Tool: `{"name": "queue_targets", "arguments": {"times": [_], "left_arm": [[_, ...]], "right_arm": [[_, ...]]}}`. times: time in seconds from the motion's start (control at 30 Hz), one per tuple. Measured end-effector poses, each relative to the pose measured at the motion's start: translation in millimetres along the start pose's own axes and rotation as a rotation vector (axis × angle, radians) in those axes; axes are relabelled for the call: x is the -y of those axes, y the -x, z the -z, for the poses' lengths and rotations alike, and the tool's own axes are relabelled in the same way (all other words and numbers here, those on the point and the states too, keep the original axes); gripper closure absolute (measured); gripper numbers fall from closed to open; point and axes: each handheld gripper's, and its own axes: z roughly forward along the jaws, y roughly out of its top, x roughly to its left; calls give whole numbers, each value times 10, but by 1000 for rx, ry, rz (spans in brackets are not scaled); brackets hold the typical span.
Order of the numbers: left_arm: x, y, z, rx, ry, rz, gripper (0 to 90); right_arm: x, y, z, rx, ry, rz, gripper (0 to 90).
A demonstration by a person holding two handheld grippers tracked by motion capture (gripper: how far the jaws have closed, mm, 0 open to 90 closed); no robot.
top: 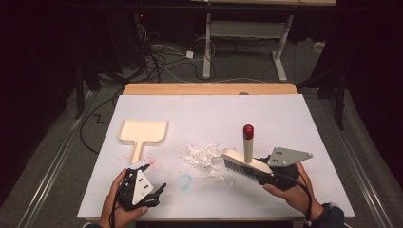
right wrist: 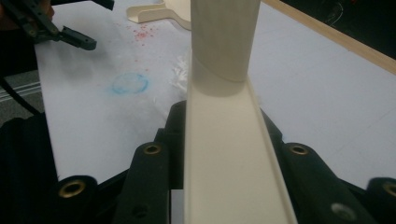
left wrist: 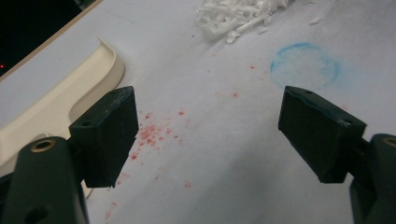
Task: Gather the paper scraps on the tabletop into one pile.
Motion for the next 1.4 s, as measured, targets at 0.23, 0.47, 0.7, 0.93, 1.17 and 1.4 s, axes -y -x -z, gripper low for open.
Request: {"name": "queue_targets", "arguments": {"times": [0.23, 0.47, 0.7, 0.93, 1.17, 1.4], "left_arm": [[6, 2, 2, 0, 0, 3, 189], [-10, 6, -2, 0, 2, 1, 189], [-15, -2, -33, 9, 1, -1, 189], [-18, -1, -39, 13, -2, -5, 190], [2, 0, -26, 14, -2, -3, 190], [-4, 7, -12, 10, -2, -4, 190]], "right_arm": [[229, -112, 229, -45, -55, -6, 685], [428, -227, 55, -79, -89, 3, 686], [291, -208, -357, -66, -67, 65, 686], [41, -183, -709, -74, 0, 76, 686], [-48, -127, -601, -77, 38, 57, 685], [5, -85, -213, -50, 58, 55, 685]]}}
